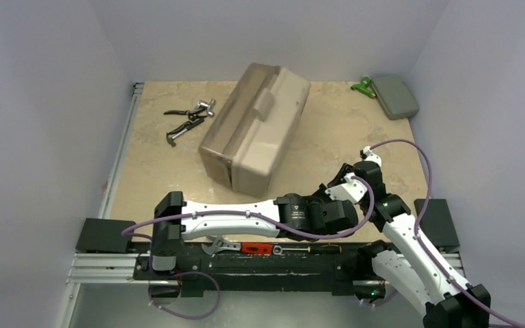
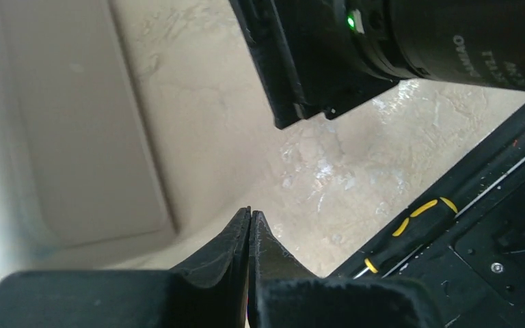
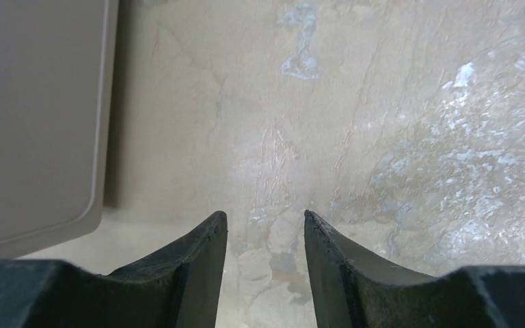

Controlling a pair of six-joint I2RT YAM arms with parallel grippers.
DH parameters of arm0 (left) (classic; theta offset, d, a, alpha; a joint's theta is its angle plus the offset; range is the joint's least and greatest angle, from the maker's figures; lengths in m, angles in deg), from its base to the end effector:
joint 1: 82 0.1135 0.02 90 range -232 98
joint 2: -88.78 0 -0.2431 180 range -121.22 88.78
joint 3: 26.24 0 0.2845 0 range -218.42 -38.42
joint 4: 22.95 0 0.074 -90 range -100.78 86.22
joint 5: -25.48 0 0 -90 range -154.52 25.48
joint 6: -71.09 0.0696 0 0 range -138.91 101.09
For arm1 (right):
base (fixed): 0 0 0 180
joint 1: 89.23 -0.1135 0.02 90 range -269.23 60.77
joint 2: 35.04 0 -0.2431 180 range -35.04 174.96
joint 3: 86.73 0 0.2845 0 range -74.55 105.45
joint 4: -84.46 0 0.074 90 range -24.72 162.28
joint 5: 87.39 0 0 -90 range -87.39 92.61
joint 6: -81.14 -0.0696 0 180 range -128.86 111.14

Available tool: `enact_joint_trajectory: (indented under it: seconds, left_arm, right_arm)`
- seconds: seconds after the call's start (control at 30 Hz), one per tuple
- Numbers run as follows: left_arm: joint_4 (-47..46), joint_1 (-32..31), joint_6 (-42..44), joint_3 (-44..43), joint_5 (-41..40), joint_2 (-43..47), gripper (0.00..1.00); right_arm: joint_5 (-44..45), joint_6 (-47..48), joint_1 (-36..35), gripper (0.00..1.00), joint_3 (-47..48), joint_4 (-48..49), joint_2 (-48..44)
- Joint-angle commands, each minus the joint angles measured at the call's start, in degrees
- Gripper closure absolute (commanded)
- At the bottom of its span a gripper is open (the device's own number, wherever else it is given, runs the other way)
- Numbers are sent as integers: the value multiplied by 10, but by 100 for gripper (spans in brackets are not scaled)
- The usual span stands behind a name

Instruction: Pack the tool kit

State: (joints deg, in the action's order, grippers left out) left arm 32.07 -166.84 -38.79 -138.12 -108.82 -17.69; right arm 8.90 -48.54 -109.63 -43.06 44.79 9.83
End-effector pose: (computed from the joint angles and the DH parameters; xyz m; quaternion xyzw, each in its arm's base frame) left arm 0.0891 -0.4462 0.2791 0.3570 0.8032 -0.0371 0.4755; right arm 0.2280 0.0767 0.1854 0.1746 0.8915 0.1646 0.3843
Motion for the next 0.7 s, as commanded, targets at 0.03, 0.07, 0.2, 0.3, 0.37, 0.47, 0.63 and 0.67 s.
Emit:
enact_joint_trajectory:
  seconds: [0.03, 0.07, 0.2, 0.3, 0.37, 0.47, 0.63, 0.67]
  left_arm:
    - [-8, -2, 3, -30, 42, -13, 100]
    - [-12, 6, -4, -19, 59, 0, 100]
    - [-11, 50, -7, 14, 116, 95, 100]
    - [8, 86, -5, 30, 121, 190, 92]
    - [16, 131, -17, 50, 157, 247, 85]
    - [22, 219, -32, 86, 193, 321, 68]
    - [26, 429, -56, 122, 264, 388, 32]
    - [28, 476, -66, 125, 298, 390, 30]
  right_arm:
    - [-22, 3, 40, 56, -4, 23, -38]
    - [-30, 12, 50, 55, 1, 22, -42]
    - [-82, 56, 63, 49, 54, 29, -42]
    - [-112, 77, 62, 38, 118, 13, 8]
    - [-155, 74, 61, 30, 148, 20, 47]
    - [-189, 46, 53, 23, 165, 58, 91]
    - [-206, 7, 27, 13, 201, 120, 152]
    - [-202, 3, 15, 10, 217, 122, 166]
